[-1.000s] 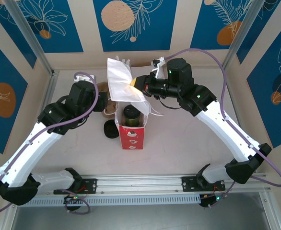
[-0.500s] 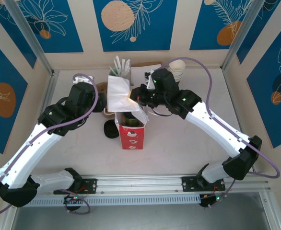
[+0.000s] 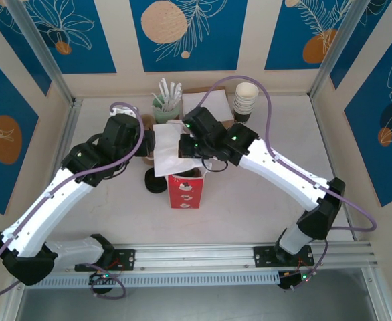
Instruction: Pack the takeout coffee
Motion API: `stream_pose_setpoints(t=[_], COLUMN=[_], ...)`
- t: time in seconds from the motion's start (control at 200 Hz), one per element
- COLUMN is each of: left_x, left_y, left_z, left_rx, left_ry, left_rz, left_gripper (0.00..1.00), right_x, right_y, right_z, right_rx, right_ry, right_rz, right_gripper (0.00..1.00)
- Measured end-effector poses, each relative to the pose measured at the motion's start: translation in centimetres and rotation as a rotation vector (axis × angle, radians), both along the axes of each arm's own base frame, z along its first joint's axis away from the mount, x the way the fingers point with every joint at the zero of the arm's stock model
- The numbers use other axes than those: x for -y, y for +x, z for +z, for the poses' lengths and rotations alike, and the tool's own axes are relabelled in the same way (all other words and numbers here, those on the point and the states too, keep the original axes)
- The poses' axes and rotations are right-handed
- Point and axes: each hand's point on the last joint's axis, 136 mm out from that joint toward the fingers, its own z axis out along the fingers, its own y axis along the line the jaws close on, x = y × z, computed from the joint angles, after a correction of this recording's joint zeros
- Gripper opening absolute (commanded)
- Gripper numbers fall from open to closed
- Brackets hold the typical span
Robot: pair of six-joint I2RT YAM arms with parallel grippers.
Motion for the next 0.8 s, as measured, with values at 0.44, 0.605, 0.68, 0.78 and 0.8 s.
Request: stream_pose_setpoints(t=[0.44, 0.605, 0.68, 0.78, 0.8], left_x=[0.3, 0.3, 0.3, 0.3, 0.3], left_y=[0.1, 0.1, 0.1, 0.2, 0.2], left_z=[-0.5, -0.5, -0.6, -0.6, -0.6], left_rx=[-0.015, -0.017, -0.019, -0.019, -0.019], left_ry=[-0.001, -0.002, -0.002, -0.003, -0.003], left_rz=[-0.009, -0.010, -0.011, -0.010, -0.009], left_gripper=[0.66, 0.67, 0.66, 0.67, 0.67], right_x=[0.7, 1.0, 1.2, 1.6, 1.6], right_y=[-0.1, -0.1, 0.0, 0.2, 0.2], right_z=[-3.9, -5.7, -6.2, -6.4, -6.4], right_rx=[0.007, -0.024, -0.028, -0.021, -0.019], right_ry=[-0.257, -0.331, -0.359, -0.395, -0.401], right_rz=[0.055, 0.067, 0.064, 0.057, 0.058], right_gripper=[0.00, 0.00, 0.00, 0.00, 0.00])
